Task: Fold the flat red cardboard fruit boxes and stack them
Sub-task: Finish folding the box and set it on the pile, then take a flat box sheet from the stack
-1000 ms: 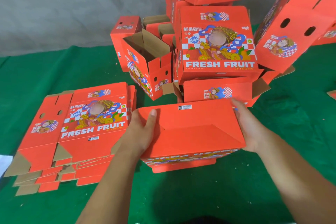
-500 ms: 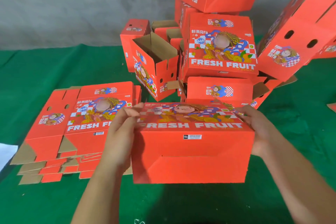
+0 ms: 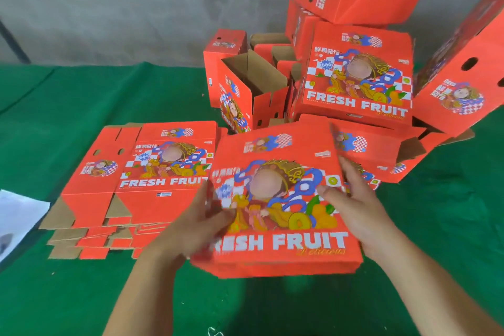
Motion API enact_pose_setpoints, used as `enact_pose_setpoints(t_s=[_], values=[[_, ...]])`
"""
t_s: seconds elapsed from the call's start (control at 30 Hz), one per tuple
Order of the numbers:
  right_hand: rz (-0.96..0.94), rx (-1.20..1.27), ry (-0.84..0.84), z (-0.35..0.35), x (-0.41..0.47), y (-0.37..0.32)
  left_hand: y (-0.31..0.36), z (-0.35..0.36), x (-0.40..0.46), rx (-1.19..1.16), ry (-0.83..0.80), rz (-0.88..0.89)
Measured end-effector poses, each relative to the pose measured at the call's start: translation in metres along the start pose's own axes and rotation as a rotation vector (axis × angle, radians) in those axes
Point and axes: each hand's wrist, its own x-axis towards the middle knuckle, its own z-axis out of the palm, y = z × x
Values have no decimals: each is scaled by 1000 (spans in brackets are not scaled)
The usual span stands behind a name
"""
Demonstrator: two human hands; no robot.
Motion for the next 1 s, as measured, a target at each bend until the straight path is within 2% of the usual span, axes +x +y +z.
enact_pose_setpoints(t_s=[0.07,0.2,0.3,0.4,0.47,0.6,0.73,0.8,0.83,0.9,0.93,0.97,1.0], values=[[-109,-97,-39,2,-1,-6,-2,12,4,123,111,-24],[-338,-200,-25,-3,5,-31,1,28,17,-290,287,79],[-407,-161,11,-6,17,-45,17,23,30,-347,407,222],[-392,-252,35,-6,30,-56,39,24,47,-176,548,352],[-437,-274,72,-6,37,-67,57,30,58,-38,601,380],[-620,-266,252,-4,65,-92,105,41,83,26,481,463],[-826,-98,426,3,105,-113,172,25,121,23,476,558],[-971,-128,459,7,136,-122,206,22,148,116,453,619],[-1039,-186,437,10,151,-126,221,25,163,189,420,638],[-1050,-407,287,21,179,-131,236,37,188,204,203,652],[-959,-592,171,27,191,-131,236,42,198,149,92,615],[-819,-800,40,32,202,-131,234,44,206,101,47,535],[-650,-969,-86,38,210,-127,232,42,213,78,81,463]])
